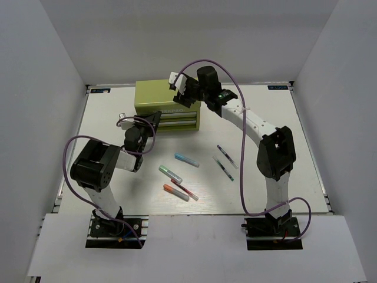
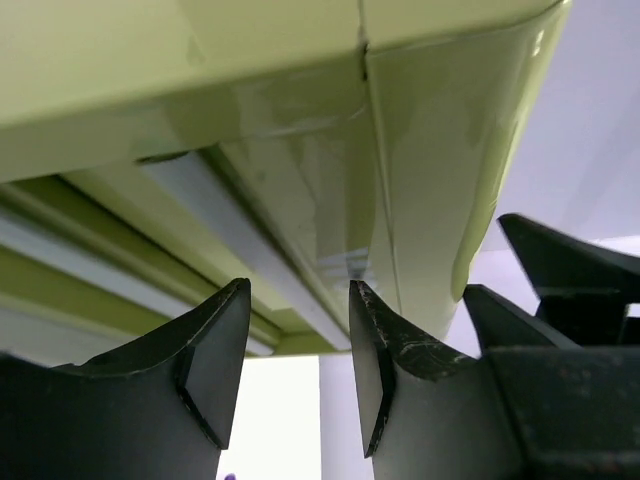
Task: Sort the stationery into containers
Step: Open the drawer
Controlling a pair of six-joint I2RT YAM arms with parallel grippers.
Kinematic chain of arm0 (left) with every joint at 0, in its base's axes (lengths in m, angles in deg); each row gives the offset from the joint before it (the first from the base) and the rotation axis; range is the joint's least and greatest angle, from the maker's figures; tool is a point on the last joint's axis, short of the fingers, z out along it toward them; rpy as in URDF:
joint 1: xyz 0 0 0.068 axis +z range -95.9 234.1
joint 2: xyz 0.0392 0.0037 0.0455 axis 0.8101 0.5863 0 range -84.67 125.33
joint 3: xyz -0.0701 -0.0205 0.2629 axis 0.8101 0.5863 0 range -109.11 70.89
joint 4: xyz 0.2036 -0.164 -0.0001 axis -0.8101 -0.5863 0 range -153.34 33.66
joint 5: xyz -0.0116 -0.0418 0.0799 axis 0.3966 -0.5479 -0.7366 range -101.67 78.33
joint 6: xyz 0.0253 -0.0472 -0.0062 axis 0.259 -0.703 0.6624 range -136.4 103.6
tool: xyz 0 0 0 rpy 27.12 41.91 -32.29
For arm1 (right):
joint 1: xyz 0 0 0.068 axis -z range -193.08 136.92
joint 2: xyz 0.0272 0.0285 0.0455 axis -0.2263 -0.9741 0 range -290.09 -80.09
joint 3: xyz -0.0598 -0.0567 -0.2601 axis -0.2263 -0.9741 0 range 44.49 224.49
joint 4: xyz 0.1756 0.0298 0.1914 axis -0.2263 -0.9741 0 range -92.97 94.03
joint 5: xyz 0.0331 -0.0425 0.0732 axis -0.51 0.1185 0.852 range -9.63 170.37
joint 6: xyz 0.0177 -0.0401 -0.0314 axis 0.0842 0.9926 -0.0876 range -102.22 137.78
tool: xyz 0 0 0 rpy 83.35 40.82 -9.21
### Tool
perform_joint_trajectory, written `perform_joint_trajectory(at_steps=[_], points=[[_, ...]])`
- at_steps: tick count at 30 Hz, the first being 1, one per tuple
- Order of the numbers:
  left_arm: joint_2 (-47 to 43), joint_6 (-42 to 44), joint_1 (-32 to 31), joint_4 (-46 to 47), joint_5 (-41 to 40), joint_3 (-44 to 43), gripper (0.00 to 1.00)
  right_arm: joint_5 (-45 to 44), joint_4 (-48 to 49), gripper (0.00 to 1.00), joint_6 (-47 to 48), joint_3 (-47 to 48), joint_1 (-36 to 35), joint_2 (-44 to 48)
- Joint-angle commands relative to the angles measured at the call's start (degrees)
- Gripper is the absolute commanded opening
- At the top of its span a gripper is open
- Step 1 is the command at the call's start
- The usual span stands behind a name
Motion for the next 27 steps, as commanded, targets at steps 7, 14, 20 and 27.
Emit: perform_joint_trajectory(at_steps=[7,14,20,27], points=[[2.6,-1.3,-1.4,2.5,-3.5,-2.6,0.48,-2.7,-1.9,0.64,0.4,1.2,0.3,-0.3],[3.9,-2.4,-2.5,4.6,-7.4,-1.5,0.48,-2.7,-2.1,0.64,0.3,1.1,0.3,-0.2],[5.8,-4.6,-3.1,5.7,-11.5,-2.0,0.48,-2.8,-2.8,0.63,0.2,1.0,0.4,0.0],[8.4,-5.2,-4.2,9.0,-17.5,-3.1,0.48,-2.7,-4.5,0.63,0.7,0.6,0.4,0.4]])
